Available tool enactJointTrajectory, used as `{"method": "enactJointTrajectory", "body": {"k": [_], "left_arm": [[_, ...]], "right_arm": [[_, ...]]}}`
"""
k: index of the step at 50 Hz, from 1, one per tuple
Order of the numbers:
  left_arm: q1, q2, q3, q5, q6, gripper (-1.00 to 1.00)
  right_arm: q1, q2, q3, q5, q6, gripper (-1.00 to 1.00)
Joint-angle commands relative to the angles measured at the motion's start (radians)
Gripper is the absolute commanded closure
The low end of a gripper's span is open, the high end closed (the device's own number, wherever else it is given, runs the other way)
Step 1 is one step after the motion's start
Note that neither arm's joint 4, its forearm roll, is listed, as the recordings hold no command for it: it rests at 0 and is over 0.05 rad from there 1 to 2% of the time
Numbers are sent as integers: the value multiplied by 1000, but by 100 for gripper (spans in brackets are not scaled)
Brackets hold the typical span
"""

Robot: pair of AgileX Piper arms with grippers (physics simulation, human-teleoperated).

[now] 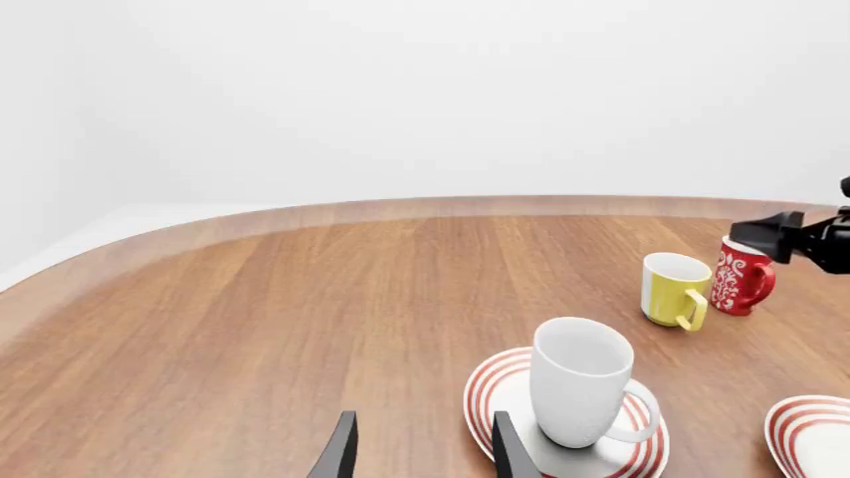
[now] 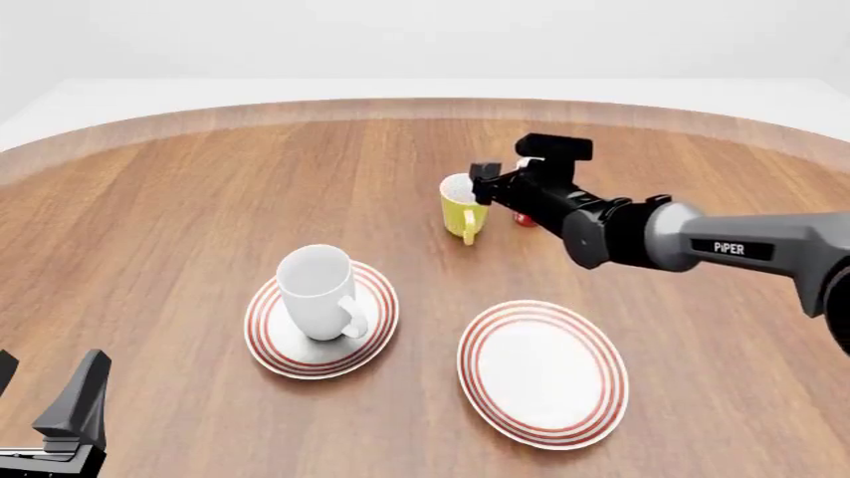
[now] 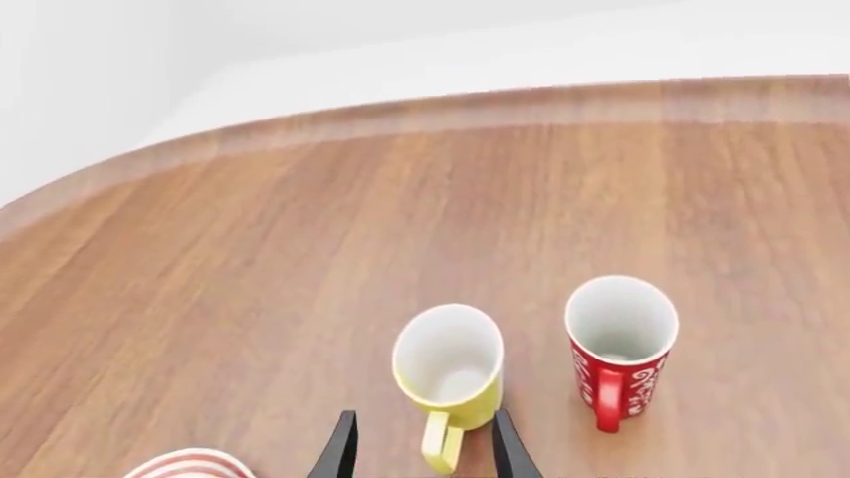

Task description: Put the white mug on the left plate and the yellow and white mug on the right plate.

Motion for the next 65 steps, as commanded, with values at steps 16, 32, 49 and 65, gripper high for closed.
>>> {"method": "enactJointTrajectory", "body": {"k": [16, 32, 49, 65], "left_arm": [[0, 0, 0, 0, 0, -100], [0, 0, 0, 0, 0, -100], [0, 0, 0, 0, 0, -100], [0, 0, 0, 0, 0, -100]], "right_arm": [[-5, 70, -43, 34, 28, -100], [2, 105, -71, 61, 37, -100], [1, 137, -109, 97, 51, -100], [-3, 170, -167, 152, 48, -100]]}}
